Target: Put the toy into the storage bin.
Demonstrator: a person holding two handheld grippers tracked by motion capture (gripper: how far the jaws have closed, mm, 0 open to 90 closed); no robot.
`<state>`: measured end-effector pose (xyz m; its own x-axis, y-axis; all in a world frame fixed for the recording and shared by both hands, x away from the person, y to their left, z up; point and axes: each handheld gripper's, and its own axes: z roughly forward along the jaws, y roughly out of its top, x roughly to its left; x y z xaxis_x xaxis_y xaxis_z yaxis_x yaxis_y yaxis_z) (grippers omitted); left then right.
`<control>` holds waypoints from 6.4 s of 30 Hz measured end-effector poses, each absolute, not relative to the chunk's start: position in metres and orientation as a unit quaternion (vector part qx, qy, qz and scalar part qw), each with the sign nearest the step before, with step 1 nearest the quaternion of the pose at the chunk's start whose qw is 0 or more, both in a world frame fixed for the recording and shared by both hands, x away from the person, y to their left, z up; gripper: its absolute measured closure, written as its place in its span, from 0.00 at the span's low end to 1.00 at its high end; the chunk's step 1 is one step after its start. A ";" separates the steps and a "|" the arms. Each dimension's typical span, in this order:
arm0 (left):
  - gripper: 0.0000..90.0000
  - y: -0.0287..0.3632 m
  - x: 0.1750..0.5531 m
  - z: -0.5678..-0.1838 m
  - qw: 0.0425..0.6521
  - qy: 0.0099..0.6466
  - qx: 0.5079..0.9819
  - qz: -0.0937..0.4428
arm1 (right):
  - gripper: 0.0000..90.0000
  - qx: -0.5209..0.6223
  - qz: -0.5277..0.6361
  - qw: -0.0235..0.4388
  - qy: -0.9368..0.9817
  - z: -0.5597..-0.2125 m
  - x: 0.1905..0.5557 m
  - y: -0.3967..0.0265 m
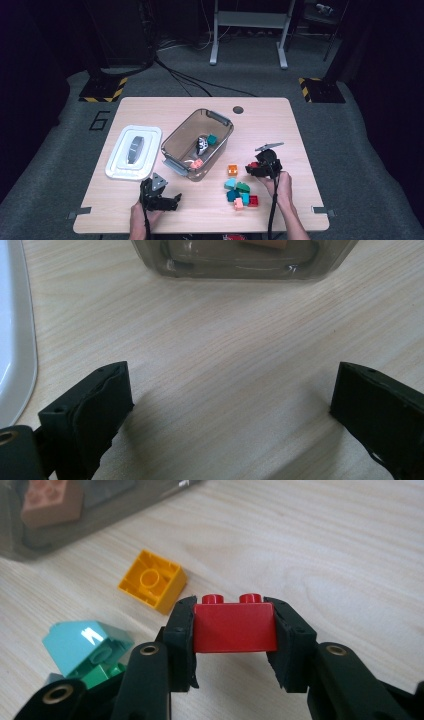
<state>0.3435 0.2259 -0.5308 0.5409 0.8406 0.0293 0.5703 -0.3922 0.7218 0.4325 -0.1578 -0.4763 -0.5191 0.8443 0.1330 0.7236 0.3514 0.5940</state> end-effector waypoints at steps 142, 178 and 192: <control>0.04 0.226 0.343 -0.531 0.341 0.437 0.809 0.197 | 0.66 0.389 0.273 0.052 0.878 -0.485 0.396 -0.130; 0.04 0.226 0.343 -0.531 0.340 0.435 0.810 0.197 | 0.74 0.434 0.324 0.110 0.833 -0.441 0.428 -0.148; 0.04 0.226 0.343 -0.531 0.340 0.435 0.810 0.198 | 0.74 0.432 0.347 0.133 0.822 -0.408 0.444 -0.141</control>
